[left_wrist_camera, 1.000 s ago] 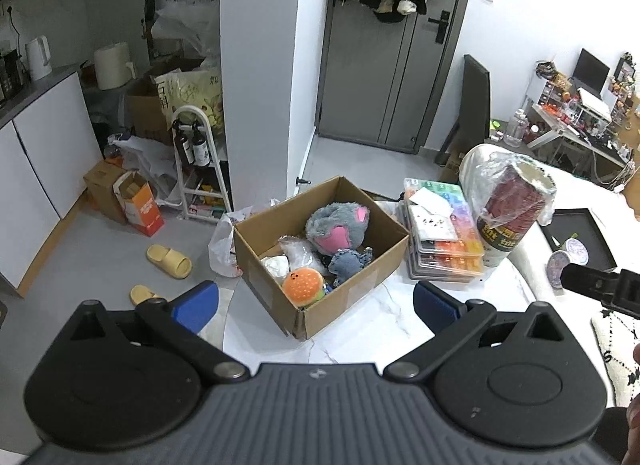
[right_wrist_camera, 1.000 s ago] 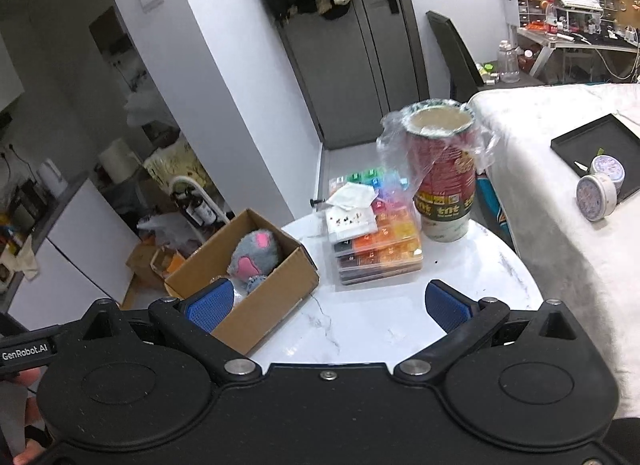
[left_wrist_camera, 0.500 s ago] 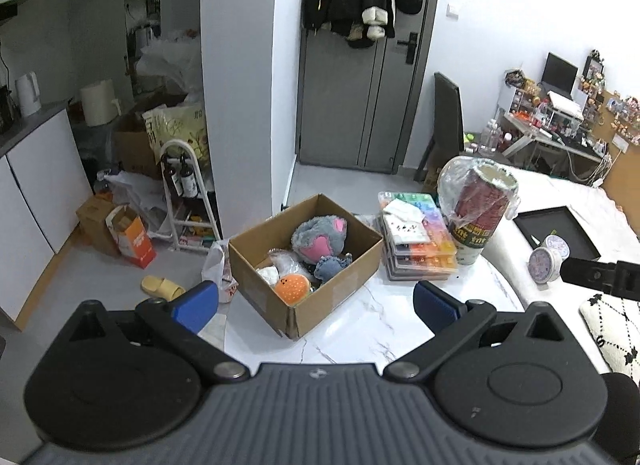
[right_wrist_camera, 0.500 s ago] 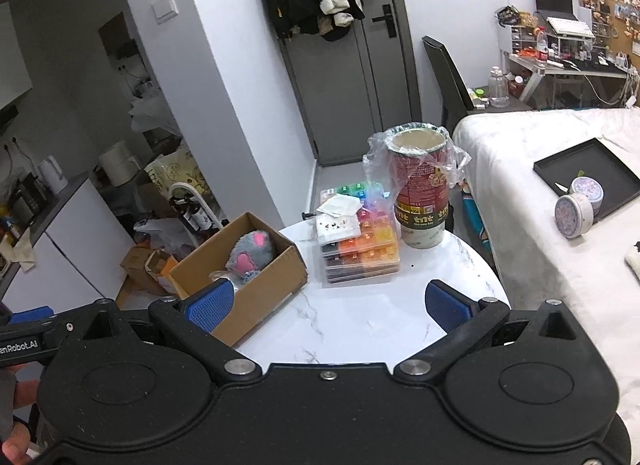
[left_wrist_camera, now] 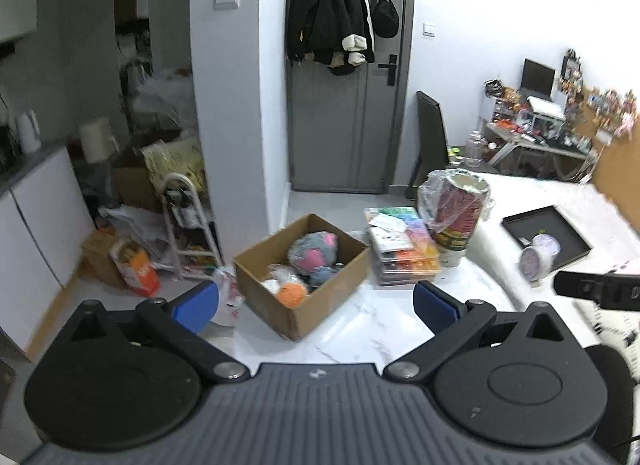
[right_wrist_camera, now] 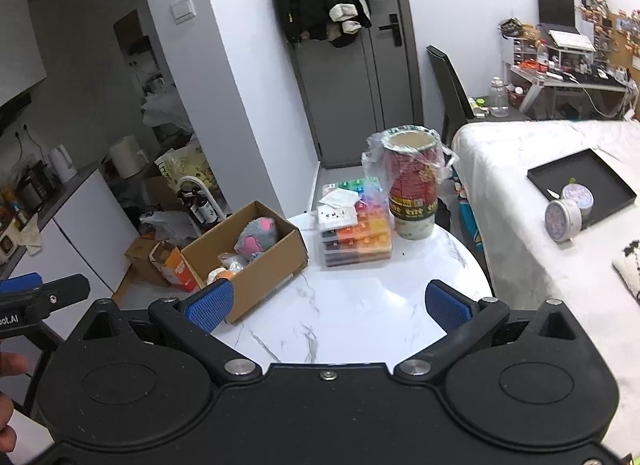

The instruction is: Organize soft objects

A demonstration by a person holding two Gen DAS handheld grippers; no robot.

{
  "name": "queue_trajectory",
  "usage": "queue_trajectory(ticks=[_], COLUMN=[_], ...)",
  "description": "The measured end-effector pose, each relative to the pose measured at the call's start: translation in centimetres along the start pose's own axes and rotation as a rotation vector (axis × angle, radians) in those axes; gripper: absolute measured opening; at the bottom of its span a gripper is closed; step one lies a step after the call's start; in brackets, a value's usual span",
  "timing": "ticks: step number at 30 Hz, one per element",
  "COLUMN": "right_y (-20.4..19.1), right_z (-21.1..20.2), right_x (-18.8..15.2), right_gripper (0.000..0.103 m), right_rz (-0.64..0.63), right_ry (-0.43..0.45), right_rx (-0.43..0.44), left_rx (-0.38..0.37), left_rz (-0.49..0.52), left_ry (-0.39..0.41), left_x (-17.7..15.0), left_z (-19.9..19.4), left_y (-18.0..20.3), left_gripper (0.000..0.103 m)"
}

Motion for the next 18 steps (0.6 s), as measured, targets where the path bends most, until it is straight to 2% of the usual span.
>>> queue_trajectory(ticks=[8, 11, 18], right_y=[-0.2, -0.4, -1.3], right_z=[-2.7, -3.8, -5.6], right_x=[-1.3, -1.4, -1.9], right_gripper=[0.103, 0.103, 0.103], right_rz=[0.007, 0.002, -0.005], right_ry=[0.029, 0.043, 0.066], right_rx=[-0.045, -0.057, -0.072], left_rx=[-0.02, -0.041, -0.062], left_rz=[-0.003, -0.043, -0.033], left_ry=[0.009, 0.005, 0.047], left_x=[-1.2, -1.4, -2.0], left_z=[-2.5, -3.6, -6.1], left_y=[0.1, -0.5, -0.5], left_gripper=[0.103, 0.103, 0.103])
Point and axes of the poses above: each gripper's, at about its wrist camera, not at the fingertips, and z roughly the way its jaws point, y to its right, x to its top, the point moved 2 cm from there along z, roughly the way its jaws point, and after that the axes turned 10 degrees about -z, right-handed, at the moved point
